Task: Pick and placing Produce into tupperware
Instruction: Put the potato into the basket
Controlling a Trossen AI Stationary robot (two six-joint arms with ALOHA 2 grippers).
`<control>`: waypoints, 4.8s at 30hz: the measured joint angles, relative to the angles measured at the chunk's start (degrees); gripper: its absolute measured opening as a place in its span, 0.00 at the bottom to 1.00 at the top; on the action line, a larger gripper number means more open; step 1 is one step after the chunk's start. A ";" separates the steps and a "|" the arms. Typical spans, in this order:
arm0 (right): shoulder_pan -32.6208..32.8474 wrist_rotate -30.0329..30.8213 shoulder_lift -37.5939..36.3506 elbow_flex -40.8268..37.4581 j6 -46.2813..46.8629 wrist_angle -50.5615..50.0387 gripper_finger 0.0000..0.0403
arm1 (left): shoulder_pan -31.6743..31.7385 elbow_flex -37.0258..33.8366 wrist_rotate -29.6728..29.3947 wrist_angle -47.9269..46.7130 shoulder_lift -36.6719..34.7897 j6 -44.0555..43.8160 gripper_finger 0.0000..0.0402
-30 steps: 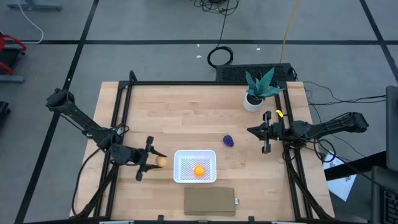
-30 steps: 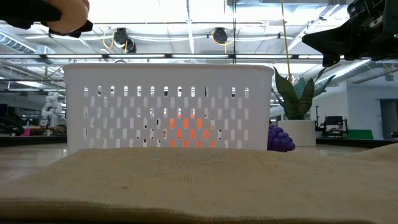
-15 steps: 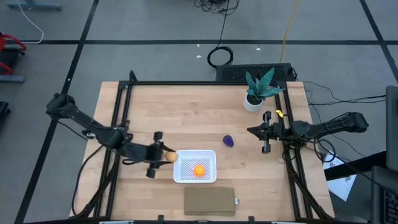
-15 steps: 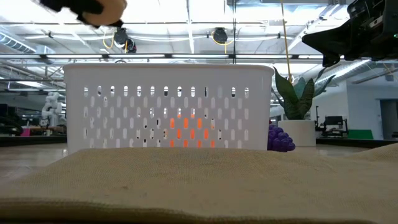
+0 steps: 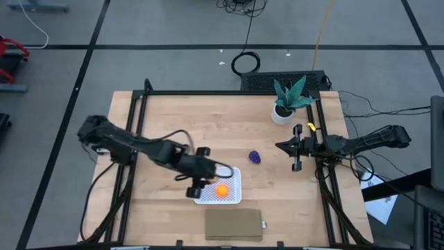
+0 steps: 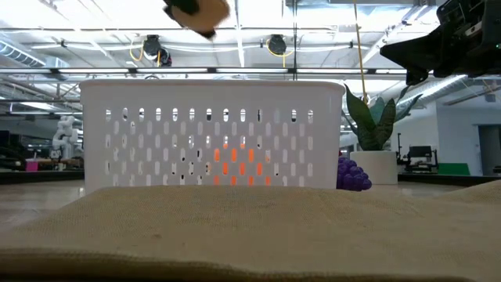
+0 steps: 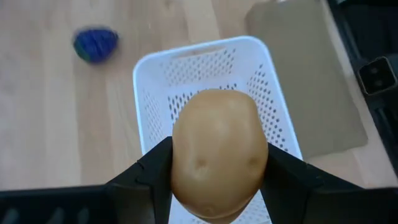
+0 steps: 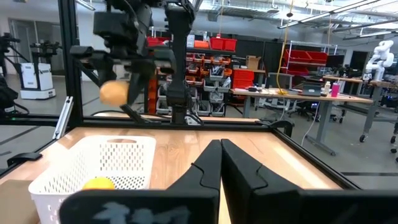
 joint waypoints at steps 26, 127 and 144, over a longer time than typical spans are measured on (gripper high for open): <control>0.00 0.01 0.00 -0.02 0.05 -0.98 0.00 | 2.05 5.09 2.52 -6.92 17.20 22.23 0.46; -0.01 0.01 0.00 0.00 -0.17 -1.43 0.00 | 1.24 2.55 1.93 -2.59 21.90 23.28 0.46; -0.01 0.01 0.01 0.00 -0.17 -1.43 0.00 | 1.75 2.55 6.86 -1.20 21.90 19.87 0.58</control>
